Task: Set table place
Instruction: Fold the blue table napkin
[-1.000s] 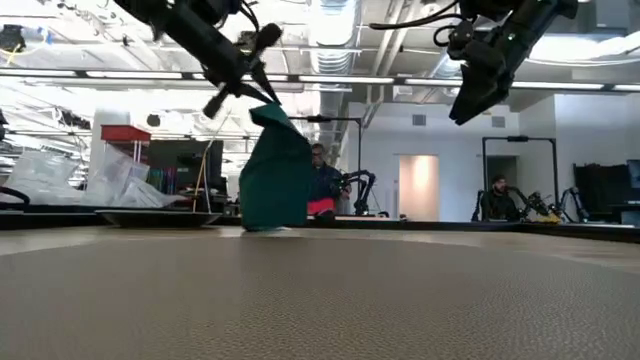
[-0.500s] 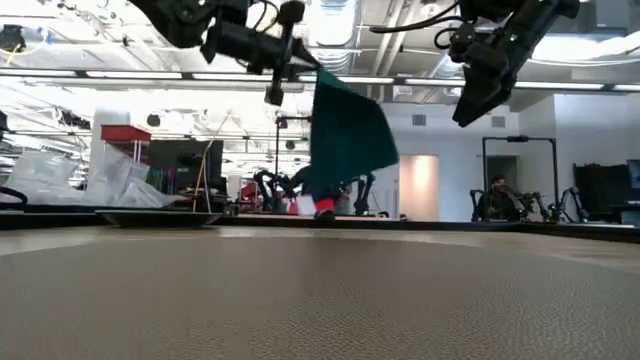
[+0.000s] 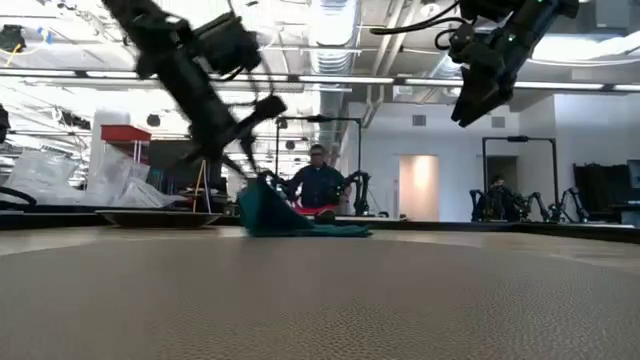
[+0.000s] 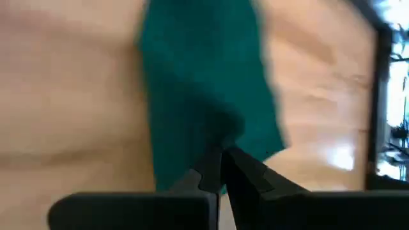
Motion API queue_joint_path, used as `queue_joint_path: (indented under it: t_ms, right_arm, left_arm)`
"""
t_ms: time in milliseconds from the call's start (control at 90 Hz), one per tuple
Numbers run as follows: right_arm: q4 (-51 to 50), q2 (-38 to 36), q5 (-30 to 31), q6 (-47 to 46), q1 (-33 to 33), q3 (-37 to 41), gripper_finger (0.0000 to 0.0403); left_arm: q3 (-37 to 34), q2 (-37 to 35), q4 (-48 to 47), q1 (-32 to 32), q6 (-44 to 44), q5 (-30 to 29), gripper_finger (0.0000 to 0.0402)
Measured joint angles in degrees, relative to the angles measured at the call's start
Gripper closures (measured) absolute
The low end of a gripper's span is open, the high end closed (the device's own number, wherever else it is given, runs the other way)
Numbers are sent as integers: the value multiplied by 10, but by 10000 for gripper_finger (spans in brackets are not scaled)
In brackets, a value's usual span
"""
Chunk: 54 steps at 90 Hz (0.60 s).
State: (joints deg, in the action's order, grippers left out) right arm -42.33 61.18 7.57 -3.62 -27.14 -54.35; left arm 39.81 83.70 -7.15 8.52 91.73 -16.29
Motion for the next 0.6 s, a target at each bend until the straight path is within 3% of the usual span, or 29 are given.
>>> queue_joint_path:
  t_ms: [144, 311, 500, 600]
  right_arm:
    - [12, 0, 0, -13, 0, 0, 172]
    - [11, 0, 0, -25, 0, 0, 172]
    - [10, 0, 0, -35, 0, 0, 172]
    - [10, 0, 0, -35, 0, 0, 172]
  left_arm:
    - [-53, 0, 27, -10, 78, -23, 402]
    - [-63, 0, 63, 4, 140, -33, 402]
    - [-59, -1, 274, 48, 74, -40, 402]
    - [-36, -1, 288, 75, 45, -44, 402]
